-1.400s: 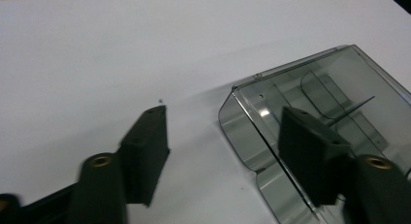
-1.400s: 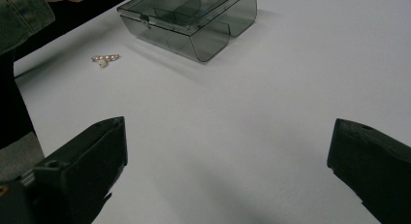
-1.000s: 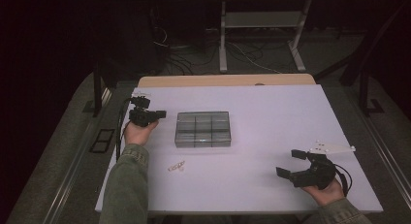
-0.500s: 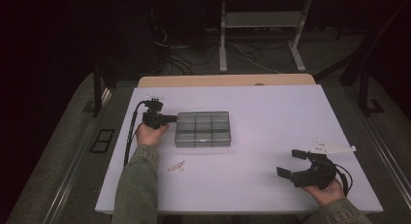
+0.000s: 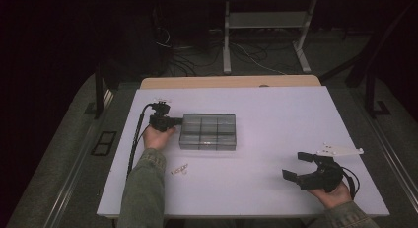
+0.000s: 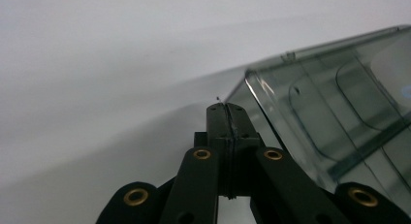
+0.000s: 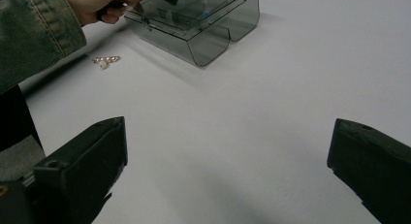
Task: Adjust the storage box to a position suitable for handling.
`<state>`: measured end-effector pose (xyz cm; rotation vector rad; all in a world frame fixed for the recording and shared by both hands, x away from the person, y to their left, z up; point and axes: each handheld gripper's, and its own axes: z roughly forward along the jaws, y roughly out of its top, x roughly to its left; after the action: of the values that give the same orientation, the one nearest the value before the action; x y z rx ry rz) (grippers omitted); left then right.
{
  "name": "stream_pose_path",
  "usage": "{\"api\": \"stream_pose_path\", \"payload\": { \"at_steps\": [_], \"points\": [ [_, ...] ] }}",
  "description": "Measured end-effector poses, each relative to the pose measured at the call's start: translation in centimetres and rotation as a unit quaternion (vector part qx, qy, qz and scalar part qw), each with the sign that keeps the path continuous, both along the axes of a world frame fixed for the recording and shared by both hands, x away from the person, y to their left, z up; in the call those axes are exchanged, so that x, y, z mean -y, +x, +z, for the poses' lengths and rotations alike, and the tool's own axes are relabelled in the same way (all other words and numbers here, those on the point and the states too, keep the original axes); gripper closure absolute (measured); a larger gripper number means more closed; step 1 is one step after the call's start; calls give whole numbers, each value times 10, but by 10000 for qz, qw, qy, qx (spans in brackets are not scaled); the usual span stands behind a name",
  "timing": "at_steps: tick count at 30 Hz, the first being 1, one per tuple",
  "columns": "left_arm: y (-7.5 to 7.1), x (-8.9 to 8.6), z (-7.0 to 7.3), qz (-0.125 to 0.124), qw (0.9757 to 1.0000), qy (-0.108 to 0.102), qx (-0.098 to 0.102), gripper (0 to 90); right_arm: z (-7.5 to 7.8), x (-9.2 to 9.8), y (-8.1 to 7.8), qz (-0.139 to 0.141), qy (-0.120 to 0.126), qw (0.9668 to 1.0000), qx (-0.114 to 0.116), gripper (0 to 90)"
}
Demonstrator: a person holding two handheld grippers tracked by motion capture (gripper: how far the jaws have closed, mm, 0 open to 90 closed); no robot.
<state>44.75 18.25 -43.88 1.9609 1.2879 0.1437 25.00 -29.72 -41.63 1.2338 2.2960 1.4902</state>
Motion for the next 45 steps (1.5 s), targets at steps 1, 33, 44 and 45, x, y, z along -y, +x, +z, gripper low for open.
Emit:
{"api": "stream_pose_path", "payload": {
  "at_steps": [1,33,44,45],
  "points": [
    [-1,2,0,-62,10000,-1,7,890,0,0,0,2,-11,10000,9,4],
    [-32,24,2,-842,9960,-290,56,890,-1,-1,2,45,-110,9999,-22,5],
    [-43,27,1,-1243,9916,-337,-88,890,-1,-1,3,56,-113,9999,-17,4],
    [-44,27,0,-1262,9913,-353,-105,890,-1,-1,3,57,-114,9999,-17,5]
  ]
}}
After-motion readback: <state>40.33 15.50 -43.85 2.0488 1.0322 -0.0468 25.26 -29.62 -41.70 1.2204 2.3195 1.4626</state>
